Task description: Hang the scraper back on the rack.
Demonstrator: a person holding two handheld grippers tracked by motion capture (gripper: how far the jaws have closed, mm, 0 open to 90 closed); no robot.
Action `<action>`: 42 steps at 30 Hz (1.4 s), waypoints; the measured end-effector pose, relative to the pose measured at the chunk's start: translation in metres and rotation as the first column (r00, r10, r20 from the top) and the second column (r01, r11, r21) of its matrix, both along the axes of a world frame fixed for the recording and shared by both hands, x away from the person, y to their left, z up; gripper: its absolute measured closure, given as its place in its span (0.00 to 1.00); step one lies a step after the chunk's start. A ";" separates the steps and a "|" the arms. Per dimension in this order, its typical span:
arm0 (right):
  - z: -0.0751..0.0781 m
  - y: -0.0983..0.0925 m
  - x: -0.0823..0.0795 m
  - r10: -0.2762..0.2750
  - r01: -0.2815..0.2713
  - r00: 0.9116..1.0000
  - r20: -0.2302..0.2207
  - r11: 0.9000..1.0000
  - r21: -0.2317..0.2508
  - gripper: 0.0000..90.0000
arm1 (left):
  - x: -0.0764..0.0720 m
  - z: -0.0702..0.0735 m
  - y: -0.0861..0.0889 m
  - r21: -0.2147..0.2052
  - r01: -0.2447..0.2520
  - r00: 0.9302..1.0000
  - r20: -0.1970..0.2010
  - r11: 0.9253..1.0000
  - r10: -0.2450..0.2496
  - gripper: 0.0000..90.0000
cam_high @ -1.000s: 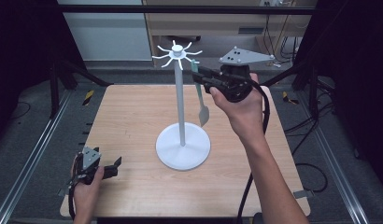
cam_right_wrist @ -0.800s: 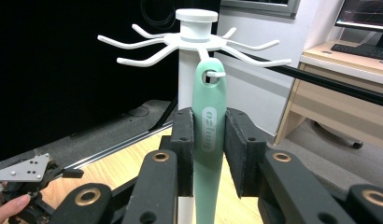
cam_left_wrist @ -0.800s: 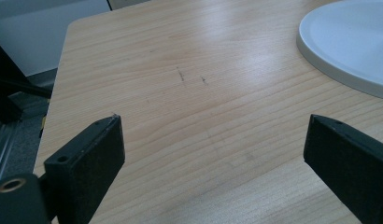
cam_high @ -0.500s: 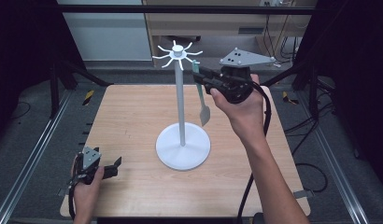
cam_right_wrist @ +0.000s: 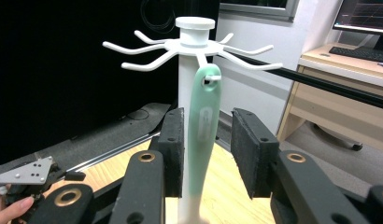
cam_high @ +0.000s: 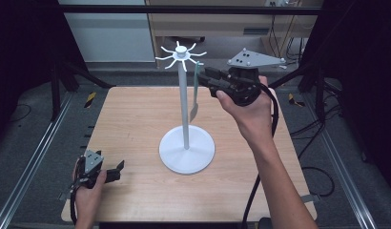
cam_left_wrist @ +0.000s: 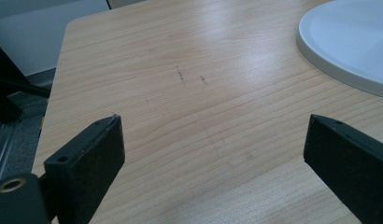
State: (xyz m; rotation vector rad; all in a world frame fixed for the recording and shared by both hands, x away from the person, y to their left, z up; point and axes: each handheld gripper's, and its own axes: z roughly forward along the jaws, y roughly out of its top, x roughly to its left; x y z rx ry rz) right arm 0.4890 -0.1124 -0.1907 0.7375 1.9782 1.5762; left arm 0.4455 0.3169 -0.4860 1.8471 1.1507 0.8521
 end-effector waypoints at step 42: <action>-0.070 -0.076 -0.004 -0.280 0.273 0.952 -0.122 0.959 -0.075 0.44 | 0.001 -0.002 -0.003 0.011 0.006 1.000 -0.010 1.000 -0.006 0.05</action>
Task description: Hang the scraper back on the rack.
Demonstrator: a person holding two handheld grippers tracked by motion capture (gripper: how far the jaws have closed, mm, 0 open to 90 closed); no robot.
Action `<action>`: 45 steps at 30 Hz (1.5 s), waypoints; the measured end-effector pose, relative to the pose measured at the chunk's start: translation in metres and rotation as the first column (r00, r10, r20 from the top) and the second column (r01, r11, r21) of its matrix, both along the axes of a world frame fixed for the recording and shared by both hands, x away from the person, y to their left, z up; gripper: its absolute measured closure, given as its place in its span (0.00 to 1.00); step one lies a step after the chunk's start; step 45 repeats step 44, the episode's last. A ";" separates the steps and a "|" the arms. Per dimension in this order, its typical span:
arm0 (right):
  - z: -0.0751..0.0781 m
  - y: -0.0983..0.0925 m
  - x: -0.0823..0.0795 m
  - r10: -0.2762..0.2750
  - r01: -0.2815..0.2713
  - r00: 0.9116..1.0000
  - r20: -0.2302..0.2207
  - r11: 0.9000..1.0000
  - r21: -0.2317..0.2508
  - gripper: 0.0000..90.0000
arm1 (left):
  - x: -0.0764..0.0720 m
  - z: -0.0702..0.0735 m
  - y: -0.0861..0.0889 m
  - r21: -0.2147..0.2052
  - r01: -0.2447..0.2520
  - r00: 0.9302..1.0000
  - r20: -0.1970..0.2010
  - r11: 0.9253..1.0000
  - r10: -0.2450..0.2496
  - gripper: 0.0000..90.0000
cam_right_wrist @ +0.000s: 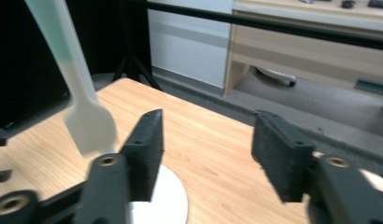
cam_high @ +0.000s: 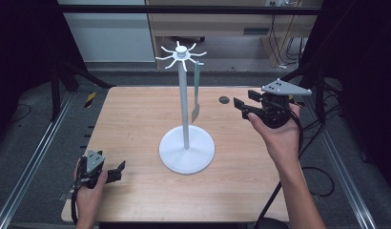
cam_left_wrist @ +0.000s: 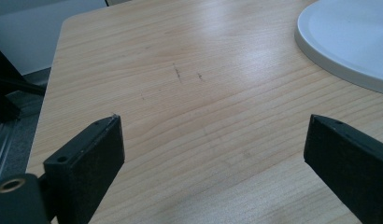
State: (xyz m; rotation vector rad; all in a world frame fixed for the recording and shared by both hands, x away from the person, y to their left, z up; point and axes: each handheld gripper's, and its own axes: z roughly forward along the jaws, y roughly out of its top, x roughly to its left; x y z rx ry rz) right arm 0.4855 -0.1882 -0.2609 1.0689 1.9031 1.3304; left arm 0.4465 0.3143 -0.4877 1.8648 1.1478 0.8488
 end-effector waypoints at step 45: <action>-0.214 -0.022 -0.019 -0.300 0.292 0.926 -0.230 0.954 -0.068 0.14 | 0.005 -0.003 -0.003 -0.002 0.008 1.000 0.025 1.000 -0.008 0.03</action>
